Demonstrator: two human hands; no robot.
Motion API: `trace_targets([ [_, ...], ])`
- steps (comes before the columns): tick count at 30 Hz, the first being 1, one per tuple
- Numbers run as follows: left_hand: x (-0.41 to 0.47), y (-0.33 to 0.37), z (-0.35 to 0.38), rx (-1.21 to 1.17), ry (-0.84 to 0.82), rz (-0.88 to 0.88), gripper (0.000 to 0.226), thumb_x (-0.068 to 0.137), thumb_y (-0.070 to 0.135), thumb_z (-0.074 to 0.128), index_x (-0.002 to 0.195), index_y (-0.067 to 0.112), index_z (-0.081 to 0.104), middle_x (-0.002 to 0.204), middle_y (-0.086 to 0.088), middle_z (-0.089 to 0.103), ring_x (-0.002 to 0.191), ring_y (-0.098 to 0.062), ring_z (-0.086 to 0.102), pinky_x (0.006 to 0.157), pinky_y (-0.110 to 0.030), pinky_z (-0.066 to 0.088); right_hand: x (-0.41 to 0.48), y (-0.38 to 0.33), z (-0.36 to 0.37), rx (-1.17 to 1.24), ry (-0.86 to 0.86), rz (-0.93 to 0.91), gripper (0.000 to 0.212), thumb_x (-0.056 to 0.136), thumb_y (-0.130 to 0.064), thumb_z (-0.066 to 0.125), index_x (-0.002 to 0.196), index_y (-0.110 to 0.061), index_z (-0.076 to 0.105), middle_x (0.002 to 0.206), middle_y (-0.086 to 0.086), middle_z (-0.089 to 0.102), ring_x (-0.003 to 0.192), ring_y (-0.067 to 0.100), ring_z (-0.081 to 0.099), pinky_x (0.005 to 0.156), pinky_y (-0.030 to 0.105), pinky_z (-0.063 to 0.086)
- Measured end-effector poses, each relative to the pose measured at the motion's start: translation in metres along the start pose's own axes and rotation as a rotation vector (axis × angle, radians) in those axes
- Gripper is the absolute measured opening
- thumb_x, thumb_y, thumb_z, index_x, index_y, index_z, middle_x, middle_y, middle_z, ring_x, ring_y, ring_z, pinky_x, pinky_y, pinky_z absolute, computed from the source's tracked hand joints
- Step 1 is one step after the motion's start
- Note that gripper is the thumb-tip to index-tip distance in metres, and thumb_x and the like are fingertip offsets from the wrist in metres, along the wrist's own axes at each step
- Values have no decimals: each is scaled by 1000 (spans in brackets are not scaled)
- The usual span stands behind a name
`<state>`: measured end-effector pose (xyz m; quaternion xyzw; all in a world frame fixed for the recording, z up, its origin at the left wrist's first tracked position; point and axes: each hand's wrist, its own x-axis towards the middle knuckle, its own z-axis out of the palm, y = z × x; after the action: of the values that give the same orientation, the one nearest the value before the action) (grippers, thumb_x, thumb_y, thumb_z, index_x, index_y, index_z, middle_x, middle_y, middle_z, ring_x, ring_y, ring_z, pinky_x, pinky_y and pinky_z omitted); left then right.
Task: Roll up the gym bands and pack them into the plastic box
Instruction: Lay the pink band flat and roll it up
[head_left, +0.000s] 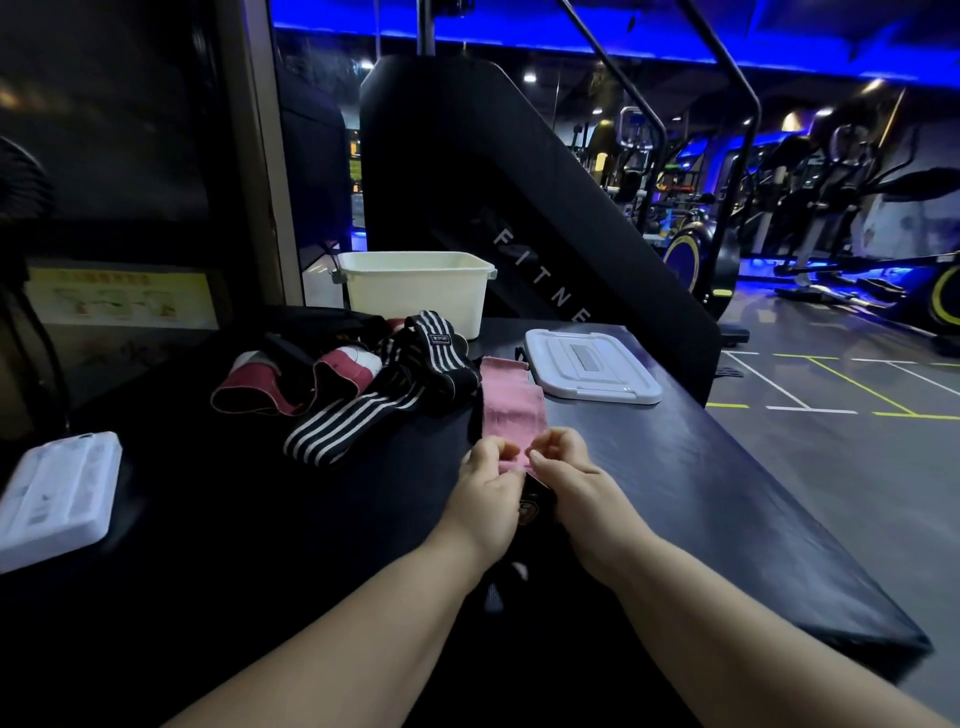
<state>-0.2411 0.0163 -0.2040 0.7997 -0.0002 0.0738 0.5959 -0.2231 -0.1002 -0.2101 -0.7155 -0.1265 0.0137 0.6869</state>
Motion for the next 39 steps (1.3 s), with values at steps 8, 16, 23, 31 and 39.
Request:
trace_targets([
  [8, 6, -2, -4, 154, -10, 43, 19, 100, 23, 47, 116, 14, 54, 124, -7, 51, 111, -17, 52, 99, -29, 41, -1, -7, -21, -424, -52, -167, 12, 94, -20, 61, 97, -29, 54, 92, -8, 62, 76, -1, 55, 70, 19, 45],
  [16, 18, 0, -8, 284, -65, 33, 22, 99, 38, 45, 107, 19, 55, 115, -4, 58, 109, -23, 55, 95, -34, 44, 1, -6, -39, -652, -151, -276, 32, 88, -24, 71, 118, -25, 60, 109, -6, 64, 96, -4, 56, 82, 9, 41],
  [23, 20, -6, -26, 212, -230, 124, 33, 103, 29, 43, 136, 25, 44, 131, 7, 36, 119, -3, 37, 99, -17, 27, 9, -6, -37, -591, -147, -209, 26, 93, -23, 63, 118, -29, 56, 105, -9, 66, 91, -1, 58, 84, 13, 42],
  [31, 38, -14, -31, 269, -218, 87, 27, 96, 40, 50, 116, 26, 61, 116, -2, 63, 112, -18, 57, 103, -37, 43, 8, 3, -34, -576, -87, -230, 28, 87, -31, 70, 102, -48, 52, 101, -15, 63, 88, -4, 57, 80, 15, 45],
  [39, 36, -18, -31, 316, -151, 240, 29, 101, 23, 48, 125, 12, 62, 126, -2, 55, 122, -12, 46, 98, -15, 30, 13, 9, -41, -614, -139, -290, 62, 71, -18, 85, 124, -32, 55, 124, -15, 45, 114, 2, 51, 83, 10, 45],
])
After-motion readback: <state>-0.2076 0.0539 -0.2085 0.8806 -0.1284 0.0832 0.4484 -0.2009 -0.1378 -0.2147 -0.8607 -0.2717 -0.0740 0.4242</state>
